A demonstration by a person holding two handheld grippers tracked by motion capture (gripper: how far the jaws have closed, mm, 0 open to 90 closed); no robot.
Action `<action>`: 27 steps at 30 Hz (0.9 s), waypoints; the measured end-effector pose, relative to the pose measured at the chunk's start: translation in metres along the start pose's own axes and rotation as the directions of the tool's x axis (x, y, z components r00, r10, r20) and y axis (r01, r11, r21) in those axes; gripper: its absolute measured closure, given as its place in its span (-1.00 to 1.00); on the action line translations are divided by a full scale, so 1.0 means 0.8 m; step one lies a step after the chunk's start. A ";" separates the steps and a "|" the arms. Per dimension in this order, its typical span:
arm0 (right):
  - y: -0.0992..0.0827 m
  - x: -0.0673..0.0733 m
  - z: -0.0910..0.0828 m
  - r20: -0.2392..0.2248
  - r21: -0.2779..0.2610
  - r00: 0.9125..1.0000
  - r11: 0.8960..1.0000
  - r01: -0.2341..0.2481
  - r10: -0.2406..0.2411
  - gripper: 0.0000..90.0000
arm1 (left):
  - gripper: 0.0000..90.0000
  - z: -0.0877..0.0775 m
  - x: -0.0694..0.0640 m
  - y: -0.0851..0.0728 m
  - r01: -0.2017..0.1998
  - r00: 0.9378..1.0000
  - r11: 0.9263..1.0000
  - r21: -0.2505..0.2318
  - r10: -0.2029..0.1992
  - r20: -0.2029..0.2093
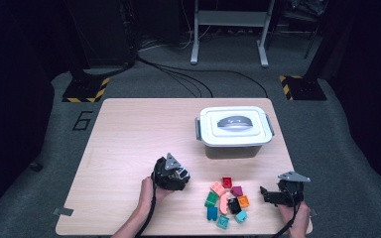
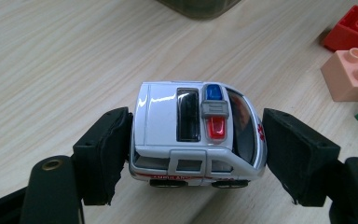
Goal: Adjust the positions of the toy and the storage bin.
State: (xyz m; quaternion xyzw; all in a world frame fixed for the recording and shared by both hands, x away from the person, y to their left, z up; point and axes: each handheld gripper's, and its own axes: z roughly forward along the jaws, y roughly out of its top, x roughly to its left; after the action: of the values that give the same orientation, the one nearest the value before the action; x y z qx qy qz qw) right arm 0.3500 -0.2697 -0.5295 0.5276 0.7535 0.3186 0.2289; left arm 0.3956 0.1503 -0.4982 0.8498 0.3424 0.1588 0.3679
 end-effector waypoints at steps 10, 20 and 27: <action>0.000 0.000 0.000 0.000 0.000 1.000 1.000 0.001 -0.001 -0.96 | -0.43 -0.017 0.015 -0.011 0.032 0.999 0.999 -0.009 -0.032 -0.027; 0.000 0.000 0.000 0.000 0.000 1.000 1.000 0.000 0.000 -0.96 | -0.43 -0.036 0.030 -0.025 0.051 0.997 0.999 -0.011 -0.051 -0.063; 0.000 0.000 0.000 0.000 0.000 1.000 1.000 0.000 0.000 -0.96 | -0.43 -0.048 0.041 -0.037 0.080 0.993 0.997 -0.021 -0.082 -0.085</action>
State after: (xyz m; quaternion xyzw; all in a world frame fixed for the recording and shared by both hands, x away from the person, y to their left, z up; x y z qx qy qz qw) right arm 0.3499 -0.2696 -0.5294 0.5275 0.7535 0.3187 0.2289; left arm 0.3853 0.2079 -0.4931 0.8242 0.3908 0.1832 0.3665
